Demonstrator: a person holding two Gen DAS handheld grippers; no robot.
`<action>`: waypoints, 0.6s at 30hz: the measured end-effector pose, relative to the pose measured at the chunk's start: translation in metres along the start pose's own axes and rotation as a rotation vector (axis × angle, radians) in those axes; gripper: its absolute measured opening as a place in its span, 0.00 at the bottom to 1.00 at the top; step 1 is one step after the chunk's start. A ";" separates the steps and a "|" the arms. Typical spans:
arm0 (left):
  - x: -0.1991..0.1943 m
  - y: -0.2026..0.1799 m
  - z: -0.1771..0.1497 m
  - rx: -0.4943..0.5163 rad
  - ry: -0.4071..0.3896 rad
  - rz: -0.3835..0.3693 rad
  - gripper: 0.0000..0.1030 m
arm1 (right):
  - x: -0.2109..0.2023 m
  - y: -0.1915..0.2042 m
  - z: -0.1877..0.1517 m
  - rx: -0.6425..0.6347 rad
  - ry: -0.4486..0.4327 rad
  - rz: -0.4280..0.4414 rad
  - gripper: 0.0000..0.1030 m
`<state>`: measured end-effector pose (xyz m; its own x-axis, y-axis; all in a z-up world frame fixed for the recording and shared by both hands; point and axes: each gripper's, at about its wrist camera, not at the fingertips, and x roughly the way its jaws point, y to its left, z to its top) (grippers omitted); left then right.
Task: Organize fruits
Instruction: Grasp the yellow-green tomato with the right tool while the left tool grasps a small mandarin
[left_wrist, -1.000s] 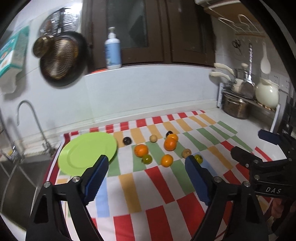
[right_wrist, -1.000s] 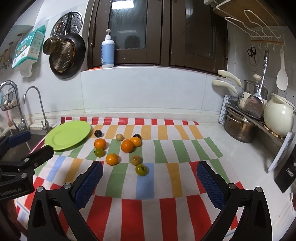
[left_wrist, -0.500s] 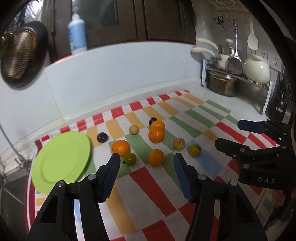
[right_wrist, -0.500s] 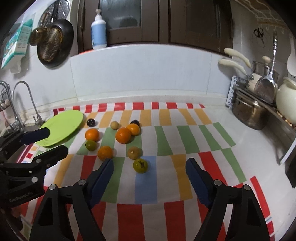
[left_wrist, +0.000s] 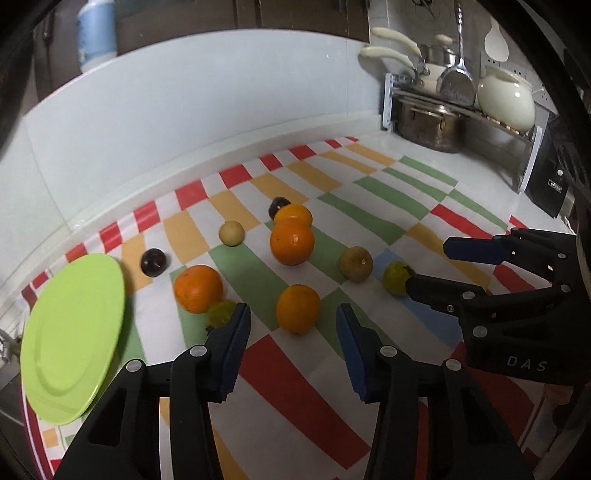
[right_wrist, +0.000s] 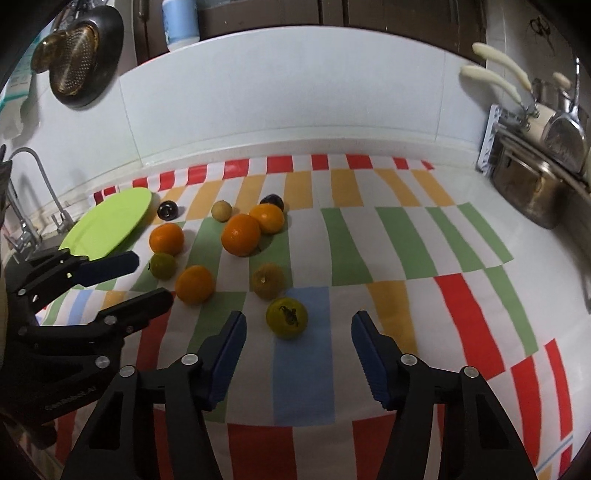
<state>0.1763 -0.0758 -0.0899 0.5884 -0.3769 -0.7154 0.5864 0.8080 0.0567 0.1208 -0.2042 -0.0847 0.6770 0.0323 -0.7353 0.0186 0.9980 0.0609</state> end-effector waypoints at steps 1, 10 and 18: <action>0.003 0.001 0.000 0.001 0.006 -0.007 0.45 | 0.003 0.000 0.000 0.000 0.006 0.003 0.55; 0.026 0.004 0.004 -0.018 0.060 -0.030 0.39 | 0.020 0.000 0.002 0.007 0.041 0.022 0.44; 0.036 0.007 0.006 -0.048 0.089 -0.056 0.30 | 0.028 0.001 0.005 0.006 0.061 0.053 0.35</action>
<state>0.2051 -0.0868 -0.1109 0.5022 -0.3822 -0.7757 0.5882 0.8085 -0.0175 0.1436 -0.2022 -0.1016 0.6312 0.0882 -0.7706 -0.0110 0.9944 0.1047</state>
